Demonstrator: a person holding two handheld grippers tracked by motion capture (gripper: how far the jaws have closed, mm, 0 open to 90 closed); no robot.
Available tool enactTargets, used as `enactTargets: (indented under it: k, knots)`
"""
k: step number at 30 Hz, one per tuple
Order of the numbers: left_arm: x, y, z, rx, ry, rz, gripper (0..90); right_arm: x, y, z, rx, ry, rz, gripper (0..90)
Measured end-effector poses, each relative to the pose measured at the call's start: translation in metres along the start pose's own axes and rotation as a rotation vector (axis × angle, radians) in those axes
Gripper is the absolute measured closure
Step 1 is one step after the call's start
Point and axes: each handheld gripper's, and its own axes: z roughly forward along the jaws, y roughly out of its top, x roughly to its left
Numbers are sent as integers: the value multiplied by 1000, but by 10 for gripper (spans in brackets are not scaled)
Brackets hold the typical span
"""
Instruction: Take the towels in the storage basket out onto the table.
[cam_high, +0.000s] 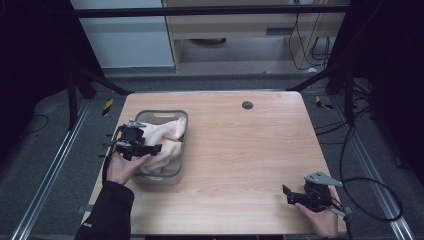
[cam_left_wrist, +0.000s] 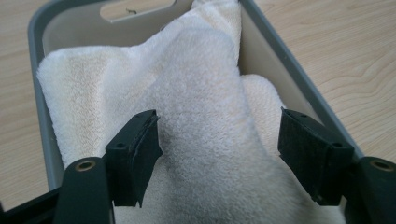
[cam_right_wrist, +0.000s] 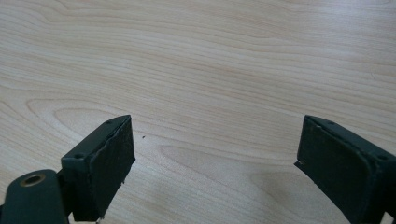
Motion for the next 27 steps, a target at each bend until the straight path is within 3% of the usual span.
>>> enactTargets:
  k: [9,20,27]
  knots:
    - [2,-6,12,32,15,-24,318,0,0,1,11,5,-4,104]
    - [10,-10,17,117,18,-81,581,0,0,1,14,3,-6,105]
    - [11,-11,15,111,24,-88,682,0,0,0,13,3,-4,106]
